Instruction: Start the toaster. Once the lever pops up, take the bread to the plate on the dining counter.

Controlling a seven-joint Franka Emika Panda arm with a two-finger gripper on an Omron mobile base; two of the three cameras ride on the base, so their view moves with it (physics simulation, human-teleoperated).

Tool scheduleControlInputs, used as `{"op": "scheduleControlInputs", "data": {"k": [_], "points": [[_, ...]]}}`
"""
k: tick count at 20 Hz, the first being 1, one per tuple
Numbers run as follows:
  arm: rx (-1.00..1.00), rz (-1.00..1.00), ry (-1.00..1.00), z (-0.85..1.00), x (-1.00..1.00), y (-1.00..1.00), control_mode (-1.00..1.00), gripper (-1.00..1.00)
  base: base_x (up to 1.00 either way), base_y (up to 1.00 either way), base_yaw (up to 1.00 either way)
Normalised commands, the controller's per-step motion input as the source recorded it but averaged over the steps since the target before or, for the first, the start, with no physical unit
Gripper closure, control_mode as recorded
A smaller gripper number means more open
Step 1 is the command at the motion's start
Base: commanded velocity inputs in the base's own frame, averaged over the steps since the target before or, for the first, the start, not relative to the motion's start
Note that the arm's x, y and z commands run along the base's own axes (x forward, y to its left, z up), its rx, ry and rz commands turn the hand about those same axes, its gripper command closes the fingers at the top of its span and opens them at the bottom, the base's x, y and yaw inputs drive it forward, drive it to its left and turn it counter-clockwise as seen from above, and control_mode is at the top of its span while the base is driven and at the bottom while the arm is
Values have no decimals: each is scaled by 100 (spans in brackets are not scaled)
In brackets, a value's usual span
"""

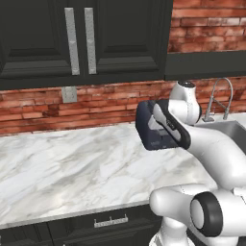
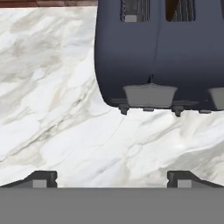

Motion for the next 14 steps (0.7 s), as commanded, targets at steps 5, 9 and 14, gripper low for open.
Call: {"op": "scheduleControlInputs", "data": {"k": [5, 9, 14], "points": [[0, 0, 0, -5, 24, -1, -100, -100, 0, 0, 0], [0, 0, -1, -7, 11, -6, -100, -100, 0, 0, 0], [0, 0, 0, -8, 15, 0, -100, -100, 0, 0, 0]]}}
